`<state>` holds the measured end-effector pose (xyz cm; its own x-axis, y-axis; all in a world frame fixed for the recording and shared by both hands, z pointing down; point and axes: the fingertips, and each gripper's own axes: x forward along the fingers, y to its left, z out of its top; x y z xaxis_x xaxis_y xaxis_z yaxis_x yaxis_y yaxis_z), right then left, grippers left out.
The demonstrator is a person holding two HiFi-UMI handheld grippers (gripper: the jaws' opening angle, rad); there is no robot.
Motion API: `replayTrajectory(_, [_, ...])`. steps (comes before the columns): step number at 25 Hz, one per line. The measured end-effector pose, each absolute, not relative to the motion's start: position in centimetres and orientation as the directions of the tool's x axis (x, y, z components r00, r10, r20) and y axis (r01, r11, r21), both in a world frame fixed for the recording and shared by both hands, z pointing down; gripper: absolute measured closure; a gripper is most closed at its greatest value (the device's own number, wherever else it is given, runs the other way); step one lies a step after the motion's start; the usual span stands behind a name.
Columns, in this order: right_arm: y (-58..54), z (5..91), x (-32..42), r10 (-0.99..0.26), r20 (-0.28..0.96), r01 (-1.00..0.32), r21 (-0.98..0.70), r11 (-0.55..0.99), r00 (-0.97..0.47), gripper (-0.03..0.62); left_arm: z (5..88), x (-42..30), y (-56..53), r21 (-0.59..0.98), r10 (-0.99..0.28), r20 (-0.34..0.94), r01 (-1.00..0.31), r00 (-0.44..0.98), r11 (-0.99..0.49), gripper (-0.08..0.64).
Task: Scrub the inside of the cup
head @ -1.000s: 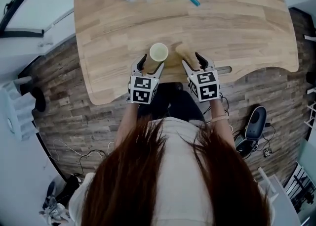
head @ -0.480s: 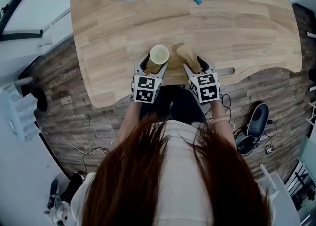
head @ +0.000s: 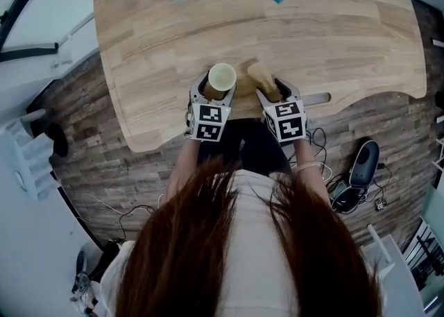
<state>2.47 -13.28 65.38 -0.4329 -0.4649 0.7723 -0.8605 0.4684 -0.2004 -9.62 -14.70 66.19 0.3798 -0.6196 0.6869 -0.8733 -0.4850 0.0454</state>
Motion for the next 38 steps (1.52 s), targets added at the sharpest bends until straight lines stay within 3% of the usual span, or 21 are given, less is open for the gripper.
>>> replayTrajectory(21, [-13.7,66.6,2.8,-0.485,0.795,-0.889,-0.142,0.436,-0.365,0.360,66.7,-8.8,-16.1,-0.086,-0.666,0.655,-0.841,0.356,-0.534,0.250])
replayTrajectory(28, [-13.4,66.8,2.6,-0.492,0.796,-0.883,-0.110,0.457,-0.354,0.440,66.6,-8.7,-15.9,-0.107,-0.667,0.655,-0.830,0.355,-0.547,0.290])
replayTrajectory(38, [-13.3,66.2,2.6,-0.487,0.782,-0.889,-0.182,0.420,-0.390,0.465,66.7,-9.0,-15.4,-0.105,-0.649,0.670,-0.819,0.361,-0.564,0.295])
